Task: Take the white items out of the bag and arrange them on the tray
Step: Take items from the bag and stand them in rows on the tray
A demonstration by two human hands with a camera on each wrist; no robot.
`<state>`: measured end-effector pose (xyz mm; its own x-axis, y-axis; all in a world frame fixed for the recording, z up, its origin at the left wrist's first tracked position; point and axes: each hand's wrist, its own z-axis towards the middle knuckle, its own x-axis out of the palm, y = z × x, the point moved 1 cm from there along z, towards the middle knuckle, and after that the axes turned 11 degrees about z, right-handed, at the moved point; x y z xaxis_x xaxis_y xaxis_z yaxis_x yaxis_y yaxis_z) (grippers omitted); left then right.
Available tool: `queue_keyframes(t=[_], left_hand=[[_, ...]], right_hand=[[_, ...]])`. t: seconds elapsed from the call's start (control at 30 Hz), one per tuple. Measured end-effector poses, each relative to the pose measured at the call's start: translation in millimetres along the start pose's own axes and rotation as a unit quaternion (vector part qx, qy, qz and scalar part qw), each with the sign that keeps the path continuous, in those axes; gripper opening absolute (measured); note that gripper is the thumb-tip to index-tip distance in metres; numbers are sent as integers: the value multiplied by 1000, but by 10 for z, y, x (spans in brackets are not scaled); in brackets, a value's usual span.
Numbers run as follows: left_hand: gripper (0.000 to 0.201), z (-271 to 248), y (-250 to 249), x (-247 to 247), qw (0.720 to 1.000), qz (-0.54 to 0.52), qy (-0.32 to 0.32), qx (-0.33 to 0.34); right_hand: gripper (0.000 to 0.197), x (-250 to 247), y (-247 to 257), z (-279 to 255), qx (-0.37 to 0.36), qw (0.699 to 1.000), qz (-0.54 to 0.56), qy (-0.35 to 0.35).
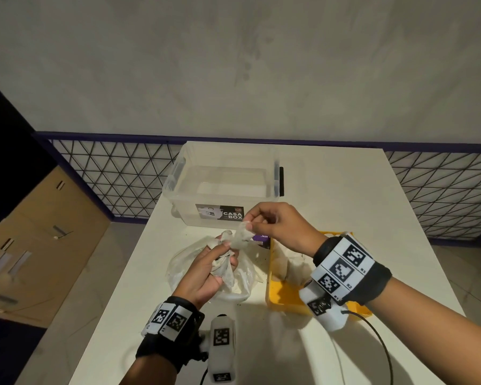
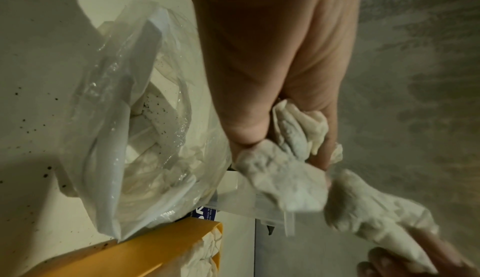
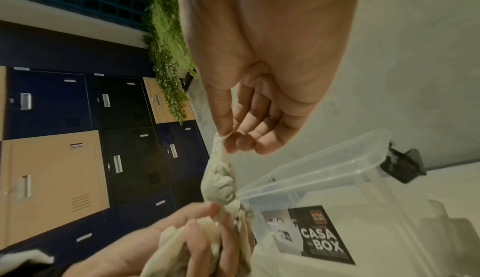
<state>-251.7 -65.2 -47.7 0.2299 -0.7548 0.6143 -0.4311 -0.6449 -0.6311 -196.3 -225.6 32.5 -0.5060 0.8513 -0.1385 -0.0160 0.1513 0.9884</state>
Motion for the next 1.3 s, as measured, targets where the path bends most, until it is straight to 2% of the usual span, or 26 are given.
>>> queue_keyframes(t=[0.07, 0.17, 0.37, 0.5, 0.7, 0.87, 0.97, 1.07, 1.17, 1.3], left_hand=[[31, 2, -6, -25, 1000, -4, 3, -4], [34, -2, -12, -41, 1000, -10, -4, -5], [36, -15, -2, -30, 1000, -11, -8, -7], [36, -6, 9, 3, 1000, 1, -6, -11], [36, 29, 6, 44, 1000, 10, 7, -18], [34, 46, 7, 101, 999, 27, 14, -22], [36, 55, 13, 138, 999, 29, 13, -26], [42, 67, 19, 160, 999, 35, 16, -32], [46, 79, 17, 175, 998, 42, 15, -32], [52, 89, 13, 198, 998, 51, 7, -29]], right_hand=[[9, -32, 44, 4, -18, 1000, -20, -5], [14, -89, 73, 4, -36, 992, -113, -32], [12, -193, -9, -66, -35, 976, -208, -54], [12, -277, -125, -135, 11, 978, -200, -65], [12, -439, -237, -290, 44, 977, -191, -87], [12, -787, -456, -426, 96, 966, -210, -111], [10, -1041, -633, -493, 138, 948, -268, -105], [10, -1201, -821, -543, 189, 911, -364, -53], [16, -1238, -951, -582, 226, 868, -443, 6], [13, -1185, -1101, -646, 256, 831, -493, 37]])
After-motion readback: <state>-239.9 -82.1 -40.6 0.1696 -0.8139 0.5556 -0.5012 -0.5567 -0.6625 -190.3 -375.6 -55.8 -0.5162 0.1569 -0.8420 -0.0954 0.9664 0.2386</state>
